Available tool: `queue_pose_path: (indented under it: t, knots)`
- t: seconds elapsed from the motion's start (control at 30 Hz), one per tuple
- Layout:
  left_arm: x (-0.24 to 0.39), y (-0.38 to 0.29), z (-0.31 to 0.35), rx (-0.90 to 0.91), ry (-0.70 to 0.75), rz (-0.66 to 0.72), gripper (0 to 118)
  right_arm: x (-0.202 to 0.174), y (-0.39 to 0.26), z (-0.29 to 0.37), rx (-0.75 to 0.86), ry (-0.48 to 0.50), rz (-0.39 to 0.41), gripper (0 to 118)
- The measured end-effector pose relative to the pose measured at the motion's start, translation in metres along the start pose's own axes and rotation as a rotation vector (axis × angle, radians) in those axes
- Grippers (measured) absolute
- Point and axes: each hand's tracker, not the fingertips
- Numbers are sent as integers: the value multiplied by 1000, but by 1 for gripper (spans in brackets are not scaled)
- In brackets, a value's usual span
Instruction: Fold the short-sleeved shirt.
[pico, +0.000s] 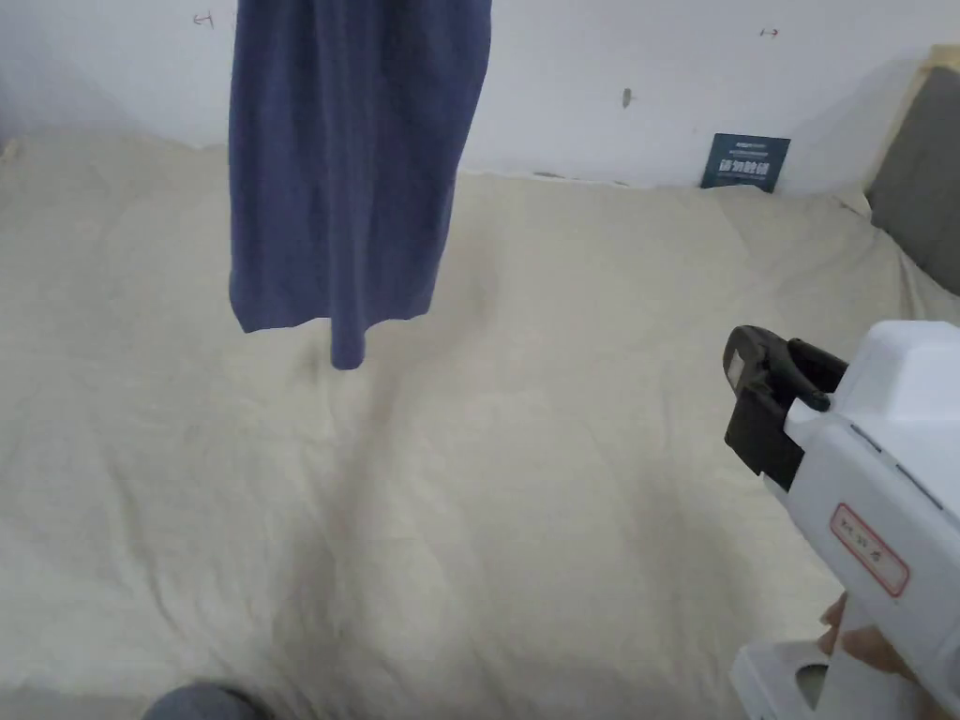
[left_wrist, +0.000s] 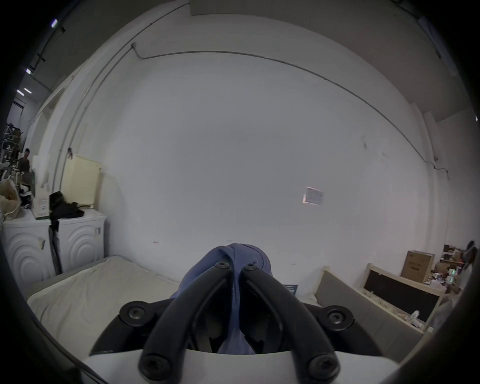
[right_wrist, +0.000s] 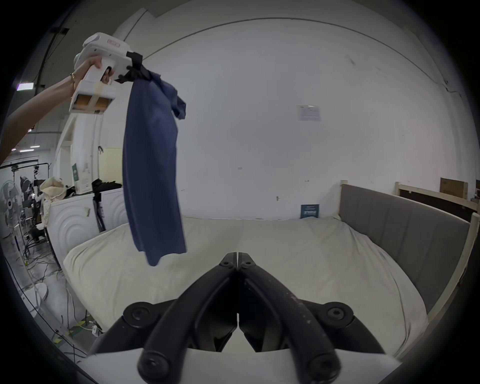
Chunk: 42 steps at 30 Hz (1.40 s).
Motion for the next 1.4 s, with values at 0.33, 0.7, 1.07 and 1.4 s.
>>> queue_pose_path:
  t: [0.33, 0.7, 1.07, 1.4]
  knots:
    - [51, -136, -60, -230, -57, -144, 4, 35, -18, 14, -37, -118, -60, 1]
    - [17, -482, -5, -959, -20, -170, 4, 46, -53, 12, -157, -132, -95, 1]
    - [-36, -502, 53, -854, 32, -65, 118, 24, -67, -9, -241, -61, -60, 1]
    - [-40, -367, 123, -287, 116, -247, 118, 1, -50, -8, -134, -74, -55, 1]
